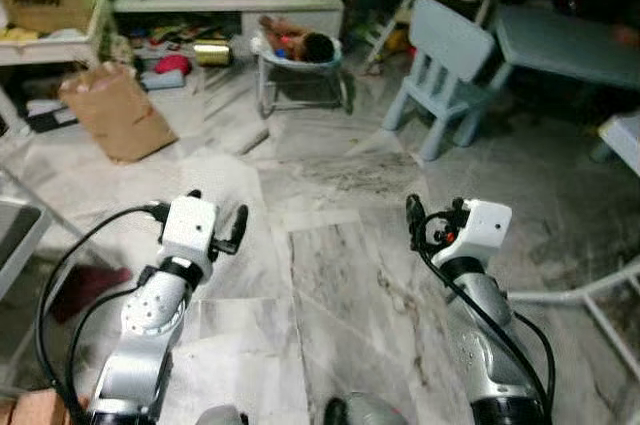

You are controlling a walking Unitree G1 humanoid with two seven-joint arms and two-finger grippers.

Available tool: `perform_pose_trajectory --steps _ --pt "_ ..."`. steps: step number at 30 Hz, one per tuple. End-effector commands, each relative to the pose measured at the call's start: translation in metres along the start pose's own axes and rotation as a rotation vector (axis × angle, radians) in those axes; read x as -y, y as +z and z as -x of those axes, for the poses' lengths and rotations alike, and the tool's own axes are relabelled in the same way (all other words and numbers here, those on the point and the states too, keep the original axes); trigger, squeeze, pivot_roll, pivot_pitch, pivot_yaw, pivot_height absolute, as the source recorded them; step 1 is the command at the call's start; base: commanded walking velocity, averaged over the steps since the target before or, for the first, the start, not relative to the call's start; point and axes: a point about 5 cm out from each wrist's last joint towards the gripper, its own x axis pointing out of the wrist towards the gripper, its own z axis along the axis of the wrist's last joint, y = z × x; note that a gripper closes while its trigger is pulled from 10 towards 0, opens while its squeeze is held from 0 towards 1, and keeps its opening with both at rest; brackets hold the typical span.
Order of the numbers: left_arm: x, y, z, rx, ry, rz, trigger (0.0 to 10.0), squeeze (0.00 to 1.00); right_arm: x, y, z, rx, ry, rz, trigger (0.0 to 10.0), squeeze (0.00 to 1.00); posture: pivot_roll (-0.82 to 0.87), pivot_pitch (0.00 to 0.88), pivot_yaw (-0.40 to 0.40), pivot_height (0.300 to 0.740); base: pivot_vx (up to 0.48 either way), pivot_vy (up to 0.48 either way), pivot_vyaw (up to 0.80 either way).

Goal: Restocking fridge

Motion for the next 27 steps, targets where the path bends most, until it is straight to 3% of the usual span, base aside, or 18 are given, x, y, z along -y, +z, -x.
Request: perform_pose_trajectory --steps 1,5,10,17,27 --pt "0.003 0.002 0.000 0.011 0.003 0.003 10.0 0.00 0.009 0.005 0.007 0.012 -0.018 0.011 10.0 0.00 0.05 0.068 -0.051 0.740 0.000 0.000 -0.80" --pt "-0.007 -0.006 0.011 -0.023 0.067 0.016 10.0 0.00 0.016 0.001 0.027 -0.009 -0.016 0.055 10.0 0.00 0.04 0.071 -0.049 0.740 0.000 0.000 -0.80" --pt "-0.010 -0.015 0.021 -0.058 0.083 0.031 10.0 0.00 0.025 -0.003 0.037 -0.032 -0.044 0.068 10.0 0.00 0.04 0.076 -0.045 0.740 0.000 0.000 -0.43" --pt "-0.009 -0.004 0.007 -0.010 0.065 0.041 10.0 0.00 0.014 0.004 0.027 -0.009 -0.022 0.067 10.0 0.00 0.03 0.067 -0.040 0.740 0.000 0.000 -0.80" --pt "-0.011 -0.003 0.005 -0.004 0.062 0.039 10.0 0.00 0.014 0.008 0.025 0.000 -0.024 0.071 10.0 0.00 0.03 0.070 -0.038 0.740 0.153 0.000 -0.80"
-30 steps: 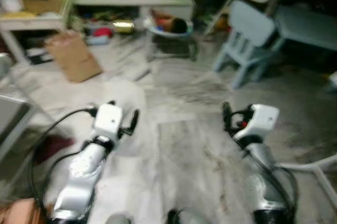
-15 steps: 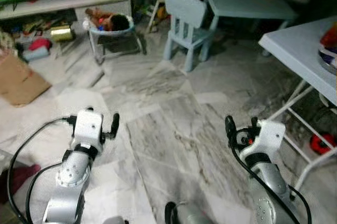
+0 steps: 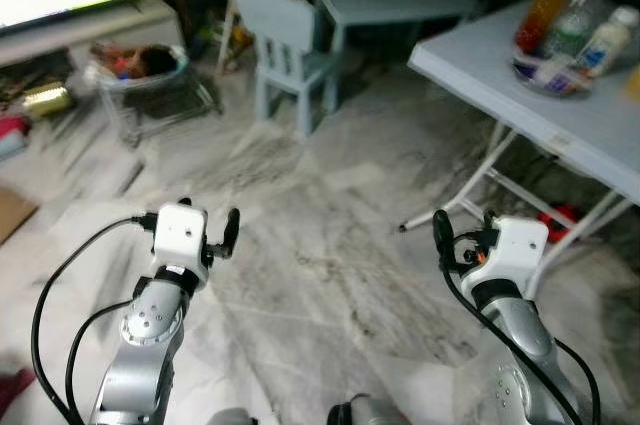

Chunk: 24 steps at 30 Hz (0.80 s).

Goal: Restocking fridge

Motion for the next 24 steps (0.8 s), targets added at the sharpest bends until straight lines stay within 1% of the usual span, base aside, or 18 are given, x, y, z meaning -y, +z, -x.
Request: perform_pose_trajectory --steps 1,3,6,9,14,16,19,21,24 --pt "-0.002 0.002 0.000 0.006 0.004 0.000 10.0 0.00 -0.002 0.001 0.000 0.001 -0.002 -0.010 10.0 0.00 0.03 0.070 -0.038 0.740 0.274 0.000 -0.73" --pt "-0.001 0.002 -0.001 0.008 0.002 0.001 10.0 0.00 -0.002 0.002 -0.001 0.002 -0.004 -0.011 10.0 0.00 0.03 0.073 -0.039 0.740 0.277 0.000 -0.72" --pt "0.001 0.007 -0.004 0.025 0.002 0.004 10.0 0.00 -0.005 0.005 -0.005 0.010 0.002 -0.016 10.0 0.00 0.03 0.080 -0.040 0.740 0.281 0.000 -0.30" --pt "0.001 0.008 -0.003 0.029 0.005 0.007 10.0 0.00 -0.007 0.006 -0.005 0.014 0.005 -0.020 10.0 0.00 0.03 0.091 -0.038 0.740 0.307 0.000 -0.67" --pt "0.002 0.007 -0.002 0.028 0.000 0.007 10.0 0.00 -0.008 0.005 -0.005 0.010 0.006 -0.018 10.0 0.00 0.03 0.092 -0.039 0.740 0.340 0.331 -0.71" --pt "0.003 0.009 -0.004 0.035 0.001 0.009 10.0 0.00 -0.007 0.006 -0.006 0.012 0.005 -0.017 10.0 0.00 0.03 0.100 -0.040 0.740 0.334 0.345 0.00" --pt "0.003 0.020 -0.009 0.067 -0.001 -0.005 10.0 0.00 -0.008 0.011 -0.011 0.024 0.011 -0.009 10.0 0.00 0.05 0.125 -0.042 0.740 0.326 0.351 0.00" --pt "0.000 0.024 -0.008 0.085 -0.010 -0.021 10.0 0.00 -0.009 0.014 -0.012 0.029 0.017 -0.007 10.0 0.00 0.05 0.143 -0.047 0.740 0.309 0.366 0.00" --pt "0.003 0.019 -0.007 0.076 0.004 -0.006 10.0 0.00 -0.011 0.018 -0.015 0.040 0.023 -0.003 10.0 0.00 0.00 0.142 -0.041 0.740 0.303 0.373 0.00"
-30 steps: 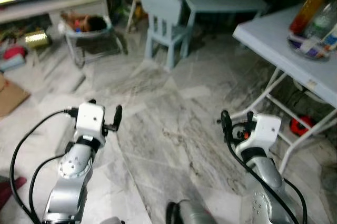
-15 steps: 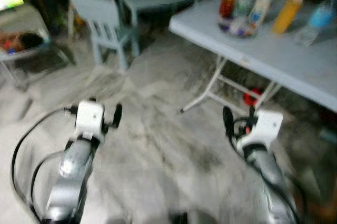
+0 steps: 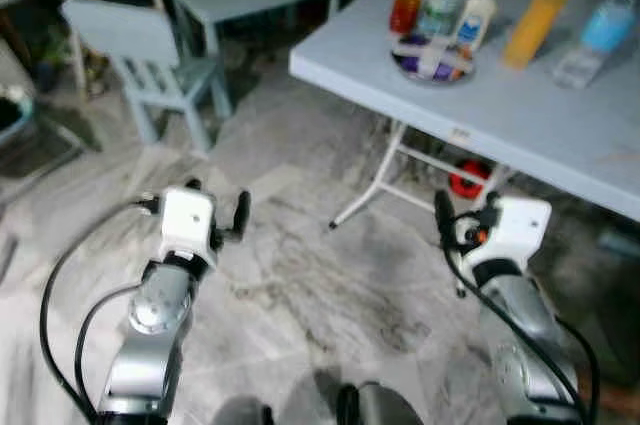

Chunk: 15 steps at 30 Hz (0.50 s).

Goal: Restocking fridge

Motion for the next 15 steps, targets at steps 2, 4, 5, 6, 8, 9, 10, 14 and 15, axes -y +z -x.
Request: perform_pose_trajectory --steps 2,4,5,6,8,9,10,14,15 --pt "-0.001 0.001 -0.001 0.004 -0.002 -0.004 10.0 0.00 -0.005 0.006 -0.002 0.018 0.001 -0.006 10.0 0.00 -0.03 0.147 -0.026 0.740 0.296 0.379 0.00" --pt "0.003 0.004 -0.007 0.017 -0.043 -0.030 10.0 0.00 -0.004 0.008 -0.001 0.029 -0.015 -0.008 10.0 0.00 -0.06 0.157 -0.010 0.740 0.122 0.330 0.00" --pt "0.003 0.006 -0.008 0.022 -0.046 -0.038 10.0 0.00 -0.003 0.009 -0.001 0.032 -0.018 -0.009 10.0 0.00 -0.06 0.159 -0.009 0.740 0.000 0.255 0.00" --pt "0.000 0.007 -0.010 0.022 -0.038 -0.040 10.0 0.00 -0.004 0.010 -0.001 0.033 -0.022 -0.011 10.0 0.00 -0.05 0.166 -0.011 0.740 0.000 0.000 0.00" --pt "-0.004 0.008 -0.008 0.027 -0.031 -0.051 10.0 0.00 -0.007 0.009 -0.001 0.031 -0.019 -0.014 10.0 0.00 -0.03 0.171 -0.009 0.740 0.000 0.000 -0.22" --pt "-0.004 0.008 -0.006 0.029 -0.039 -0.047 10.0 0.00 -0.009 0.008 -0.001 0.028 -0.016 -0.020 10.0 0.00 -0.01 0.173 -0.009 0.740 0.270 0.240 -0.80" --pt "-0.003 0.009 -0.004 0.030 -0.043 -0.047 10.0 0.00 -0.010 0.006 -0.001 0.020 -0.015 -0.029 10.0 0.00 0.01 0.172 -0.018 0.740 0.285 0.311 -0.80" --pt "-0.003 0.006 0.006 0.018 -0.031 -0.046 10.0 0.00 -0.018 0.002 -0.002 -0.001 0.018 -0.030 10.0 0.00 0.04 0.178 -0.044 0.740 0.331 0.347 -0.80" --pt "-0.003 0.006 0.008 0.015 -0.028 -0.043 10.0 0.00 -0.019 0.002 -0.005 -0.001 0.020 -0.038 10.0 0.00 0.05 0.170 -0.044 0.740 0.341 0.337 -0.71"
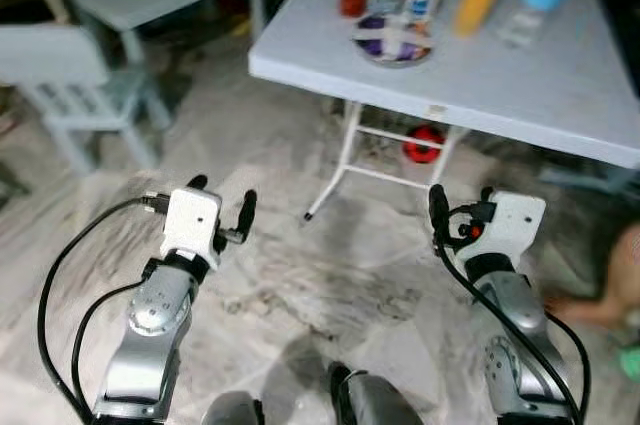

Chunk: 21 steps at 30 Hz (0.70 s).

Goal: Restocking fridge

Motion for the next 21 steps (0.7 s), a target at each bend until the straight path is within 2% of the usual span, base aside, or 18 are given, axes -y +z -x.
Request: perform_pose_trajectory --steps 1,6,8,14,21 --pt "-0.005 0.002 0.003 -0.004 0.020 -0.006 10.0 0.00 -0.006 -0.002 -0.002 -0.009 0.019 -0.008 10.0 0.00 0.05 0.169 -0.045 0.740 0.345 0.334 -0.59" --pt "-0.004 0.009 -0.001 0.022 0.007 -0.007 10.0 0.00 -0.004 0.001 -0.005 0.002 0.006 -0.020 10.0 0.00 0.05 0.158 -0.036 0.740 0.340 0.339 -0.21" --pt "-0.003 0.010 -0.001 0.024 -0.002 -0.004 10.0 0.00 -0.003 -0.001 -0.005 0.000 0.003 0.005 10.0 0.00 0.05 0.153 -0.037 0.740 0.338 0.000 -0.24" --pt "0.008 0.010 0.000 0.031 -0.043 -0.007 10.0 0.00 -0.004 0.001 -0.012 0.009 0.015 -0.005 10.0 0.00 0.05 0.137 -0.050 0.740 0.464 0.000 0.00" --pt "0.009 0.012 -0.002 0.045 -0.042 0.023 10.0 0.00 -0.005 0.004 -0.018 0.022 0.027 0.003 10.0 0.00 0.05 0.136 -0.062 0.740 0.401 -0.200 0.00"
